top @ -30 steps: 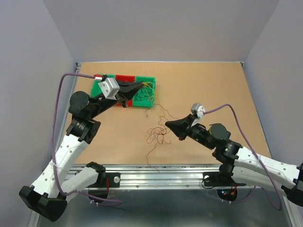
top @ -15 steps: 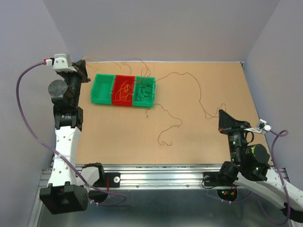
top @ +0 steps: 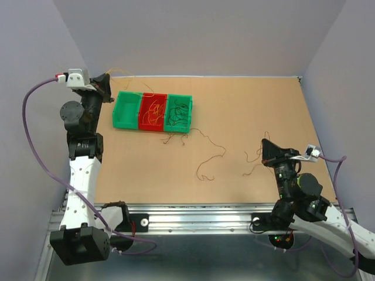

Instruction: Untangle the cables

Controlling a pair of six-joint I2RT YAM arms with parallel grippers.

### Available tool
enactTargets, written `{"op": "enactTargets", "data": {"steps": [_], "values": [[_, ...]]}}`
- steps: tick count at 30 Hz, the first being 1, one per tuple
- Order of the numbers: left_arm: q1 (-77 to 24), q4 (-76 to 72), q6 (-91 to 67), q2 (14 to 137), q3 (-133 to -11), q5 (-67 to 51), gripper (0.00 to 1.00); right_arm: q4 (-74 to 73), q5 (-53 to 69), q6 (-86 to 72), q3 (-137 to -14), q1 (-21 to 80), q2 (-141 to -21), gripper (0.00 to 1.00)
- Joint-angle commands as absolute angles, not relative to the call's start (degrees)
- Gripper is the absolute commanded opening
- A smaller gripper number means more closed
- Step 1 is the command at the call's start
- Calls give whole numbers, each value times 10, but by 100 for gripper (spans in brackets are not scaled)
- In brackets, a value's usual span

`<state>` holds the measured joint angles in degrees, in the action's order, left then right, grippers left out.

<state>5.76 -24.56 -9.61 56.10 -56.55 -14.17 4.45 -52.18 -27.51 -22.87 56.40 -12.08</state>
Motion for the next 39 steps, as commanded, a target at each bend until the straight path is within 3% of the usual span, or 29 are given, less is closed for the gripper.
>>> {"op": "enactTargets", "data": {"steps": [1,10,16,23,34,39], "values": [[61,-297,-98,578,-567,-198,0,47,-496,-278,-255,569,-133,1],[43,-225,-65,673,-609,-207,0,47,-477,-274,-266,569,-168,1],[5,-87,84,762,-673,-252,0,47,-472,-275,-266,569,-165,1],[-21,-4,148,874,-732,-284,0,47,-469,-275,-269,569,-175,0],[-46,45,195,1013,-816,-173,0,47,-466,-277,-271,569,-185,0],[-100,-23,225,1030,-797,-7,0,47,-465,-279,-270,569,-184,0]]}}
